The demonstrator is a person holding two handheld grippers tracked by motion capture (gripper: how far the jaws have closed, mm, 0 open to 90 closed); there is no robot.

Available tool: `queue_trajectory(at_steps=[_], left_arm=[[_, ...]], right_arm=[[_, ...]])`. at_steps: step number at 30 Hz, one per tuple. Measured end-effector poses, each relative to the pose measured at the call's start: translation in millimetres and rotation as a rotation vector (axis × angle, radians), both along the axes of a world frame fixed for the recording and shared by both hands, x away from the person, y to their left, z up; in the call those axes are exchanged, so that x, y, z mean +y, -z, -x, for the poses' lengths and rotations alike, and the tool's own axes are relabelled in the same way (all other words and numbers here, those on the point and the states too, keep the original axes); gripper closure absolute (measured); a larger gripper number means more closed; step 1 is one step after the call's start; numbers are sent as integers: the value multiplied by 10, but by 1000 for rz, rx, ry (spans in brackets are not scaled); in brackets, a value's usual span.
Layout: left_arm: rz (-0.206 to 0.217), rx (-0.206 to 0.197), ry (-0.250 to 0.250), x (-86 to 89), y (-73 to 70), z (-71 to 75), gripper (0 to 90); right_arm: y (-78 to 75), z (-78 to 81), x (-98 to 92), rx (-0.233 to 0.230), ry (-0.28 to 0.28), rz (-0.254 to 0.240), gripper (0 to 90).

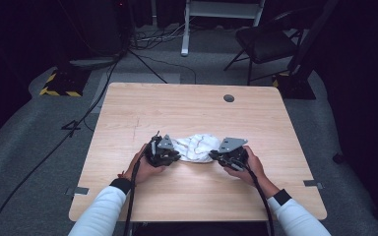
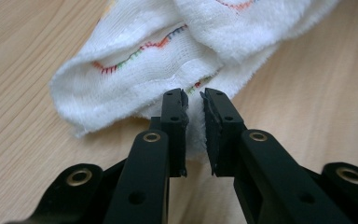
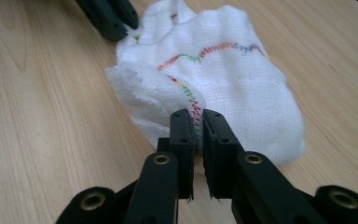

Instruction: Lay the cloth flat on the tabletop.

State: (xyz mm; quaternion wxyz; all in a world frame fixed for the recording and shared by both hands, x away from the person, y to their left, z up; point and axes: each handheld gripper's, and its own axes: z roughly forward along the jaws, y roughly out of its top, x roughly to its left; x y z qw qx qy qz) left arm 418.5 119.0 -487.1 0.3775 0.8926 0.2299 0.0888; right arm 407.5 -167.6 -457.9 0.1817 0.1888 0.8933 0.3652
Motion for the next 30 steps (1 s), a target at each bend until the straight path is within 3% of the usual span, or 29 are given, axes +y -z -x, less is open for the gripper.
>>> queue_trajectory(at_steps=[8,11,13,16,19,23,26,30], left_arm=[[-5,3,80,-182,-37,163,804],[-25,5,99,-253,-27,233,806],[-34,11,107,-286,-25,275,804],[-41,11,130,-355,-24,357,803],[-58,8,156,-426,-19,423,801],[-81,11,172,-470,9,442,799],[-84,12,174,-469,11,435,797],[-85,18,174,-469,13,425,797]], right_arm=[[-18,77,-368,28,54,-23,823],[50,89,-473,24,104,23,767],[79,108,-553,41,108,5,703],[52,169,-609,30,95,-27,610],[-2,226,-563,21,54,-68,535],[-52,326,-346,-5,-22,-85,443],[-23,397,-146,-17,-90,-53,404],[105,398,51,0,-128,-4,384]])
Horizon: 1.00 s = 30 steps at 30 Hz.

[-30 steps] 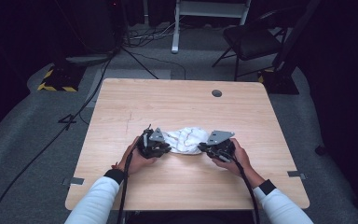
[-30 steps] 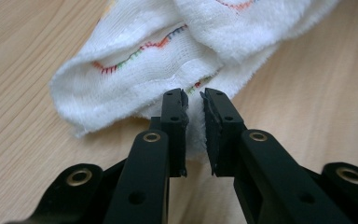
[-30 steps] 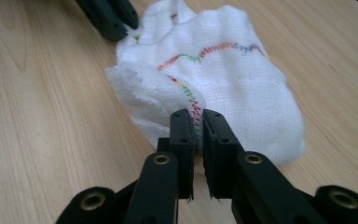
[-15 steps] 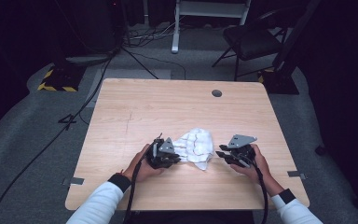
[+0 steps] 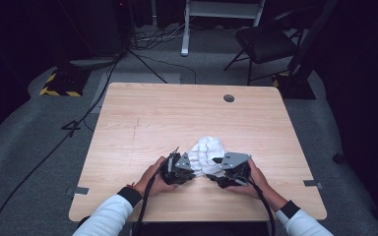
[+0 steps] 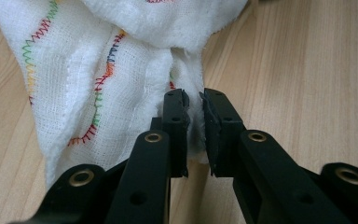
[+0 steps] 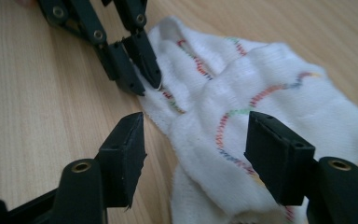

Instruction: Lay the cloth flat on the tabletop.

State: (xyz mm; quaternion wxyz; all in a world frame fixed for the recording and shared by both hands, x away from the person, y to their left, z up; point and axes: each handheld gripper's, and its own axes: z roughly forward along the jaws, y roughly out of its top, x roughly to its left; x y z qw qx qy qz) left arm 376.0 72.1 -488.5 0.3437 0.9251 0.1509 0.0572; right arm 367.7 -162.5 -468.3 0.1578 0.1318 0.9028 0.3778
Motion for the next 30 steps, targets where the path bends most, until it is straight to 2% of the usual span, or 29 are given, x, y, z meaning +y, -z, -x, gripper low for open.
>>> queue_trajectory(at_steps=[2,5,8,12,14,17,19,22,26,30], left_arm=[[2,17,-12,10,2,-14,797],[3,19,-13,16,3,-19,797],[0,21,-17,24,2,-21,798],[-6,9,-22,38,-5,-33,798],[-6,9,-25,44,-8,-34,798],[-10,9,-26,48,-11,-30,796],[-9,7,-18,44,-8,-35,796],[-2,16,-22,44,-2,-37,797],[5,22,-14,41,5,-36,798],[8,25,-6,34,8,-25,798]], right_arm=[[69,-13,74,-5,12,39,396],[132,-28,124,-30,42,91,559],[110,-72,52,-51,85,93,756],[16,-101,-113,-84,131,80,900],[-35,-119,-193,-105,157,78,900],[-82,-151,-288,-104,185,60,900],[-82,-138,-294,-81,155,30,781],[-43,-77,-192,-69,102,30,688],[42,-18,-31,-21,23,13,569],[147,-8,99,-16,12,47,474]])
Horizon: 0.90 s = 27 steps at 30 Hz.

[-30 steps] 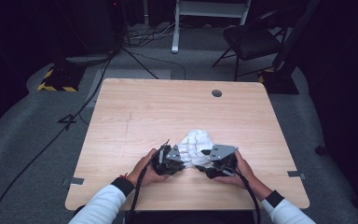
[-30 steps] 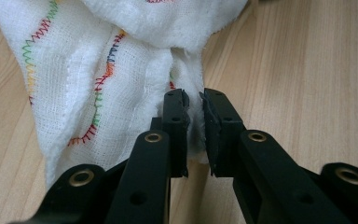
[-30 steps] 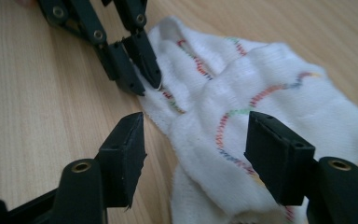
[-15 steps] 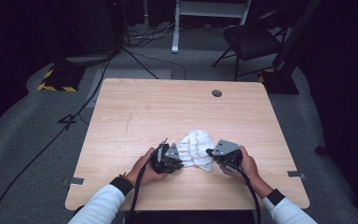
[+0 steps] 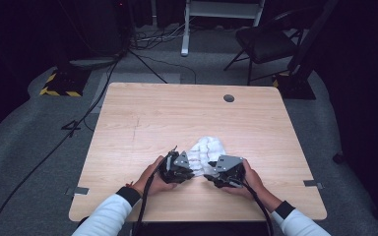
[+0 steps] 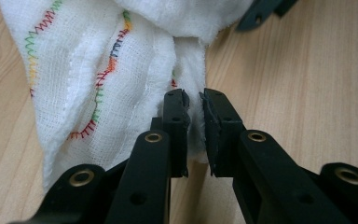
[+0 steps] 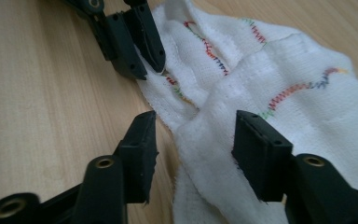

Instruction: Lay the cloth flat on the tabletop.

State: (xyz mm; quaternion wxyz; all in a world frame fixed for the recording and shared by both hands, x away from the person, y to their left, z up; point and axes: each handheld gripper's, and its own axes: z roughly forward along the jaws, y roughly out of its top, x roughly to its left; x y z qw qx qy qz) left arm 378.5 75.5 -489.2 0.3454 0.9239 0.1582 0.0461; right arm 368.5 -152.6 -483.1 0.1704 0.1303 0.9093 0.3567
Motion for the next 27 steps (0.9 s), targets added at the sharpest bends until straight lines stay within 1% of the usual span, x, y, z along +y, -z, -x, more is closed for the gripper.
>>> queue_trajectory(at_steps=[2,4,5,6,9,10,12,14,16,18,21,23,24,26,27], left_arm=[[-6,-1,7,-3,-4,6,798],[-8,-4,10,-5,-5,4,800],[-9,-5,11,-5,-6,4,800],[-7,-6,11,-5,-4,3,800],[-14,-11,17,-3,-10,4,801],[-16,-13,18,-1,-14,6,801],[-17,-15,15,11,-22,8,801],[-10,-16,12,29,-35,10,802],[-9,-19,7,57,-53,10,801],[-1,-18,-3,91,-68,10,801],[8,-24,-15,147,-97,11,801],[9,-25,-29,182,-114,18,801],[16,-26,-32,201,-115,20,801],[6,-28,-37,236,-118,39,800],[11,-29,-39,252,-115,48,799]], right_arm=[[64,-31,32,-5,28,26,476],[89,-64,17,-7,54,22,522],[89,-64,17,-7,54,22,522],[79,-83,-15,-17,65,38,604],[39,-85,-74,-25,65,29,768],[17,-88,-97,-31,74,25,801],[-24,-106,-166,-19,86,10,857],[-65,-132,-258,-20,105,-1,871],[-116,-159,-369,-12,139,-31,872],[-174,-184,-494,-11,179,-62,874],[-250,-212,-677,-20,243,-93,875],[-280,-236,-797,-8,290,-116,875],[-288,-247,-856,-3,309,-118,875],[-283,-267,-963,4,342,-111,874],[-273,-275,-1014,11,351,-106,872]])
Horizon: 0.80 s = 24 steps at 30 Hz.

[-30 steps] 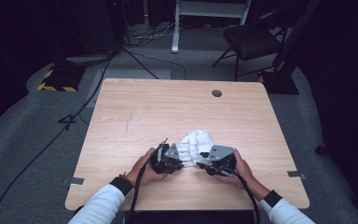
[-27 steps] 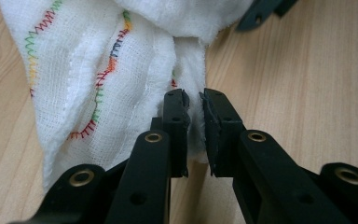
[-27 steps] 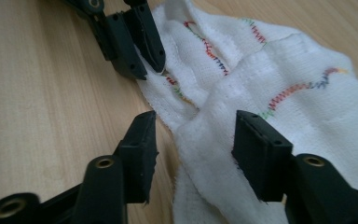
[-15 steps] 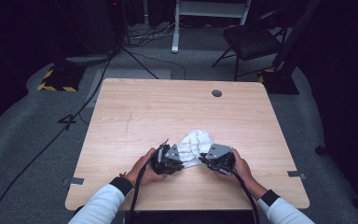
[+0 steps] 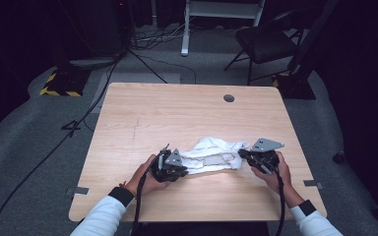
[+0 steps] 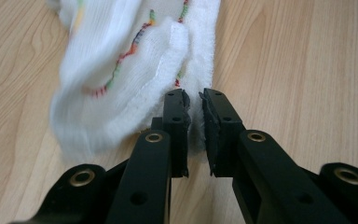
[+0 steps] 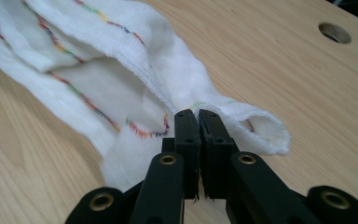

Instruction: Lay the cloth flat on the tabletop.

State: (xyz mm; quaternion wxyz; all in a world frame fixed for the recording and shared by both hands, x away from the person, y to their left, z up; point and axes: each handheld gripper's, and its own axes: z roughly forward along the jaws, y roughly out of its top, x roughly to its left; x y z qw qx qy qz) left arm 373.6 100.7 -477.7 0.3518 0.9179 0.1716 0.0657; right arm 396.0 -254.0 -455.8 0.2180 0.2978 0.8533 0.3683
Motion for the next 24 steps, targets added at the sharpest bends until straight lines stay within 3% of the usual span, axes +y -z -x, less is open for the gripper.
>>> queue_trajectory(at_steps=[3,5,7,9,11,14,18,20,23,24], left_arm=[[8,7,2,28,-10,33,795],[-17,-1,6,19,-5,54,769],[-20,7,-22,21,8,70,637],[8,7,-37,53,-5,98,579],[22,7,-101,88,-38,109,461],[38,-41,-168,150,-88,100,347],[107,-33,-207,188,-125,25,272],[87,-27,-202,156,-98,-31,257],[35,-17,-213,80,-22,-140,253],[35,-17,-213,80,-22,-140,256]], right_arm=[[42,-7,-126,38,3,-13,867],[64,19,-136,42,-4,1,849],[61,47,-127,31,-26,5,819],[49,68,-120,22,-37,0,803],[28,80,-115,6,-47,-12,722],[-5,98,-100,-3,-59,-47,605],[-15,139,-41,0,-113,-37,518],[3,159,-4,22,-155,-42,500],[67,197,64,45,-187,-13,460],[67,197,64,45,-187,-13,460]])
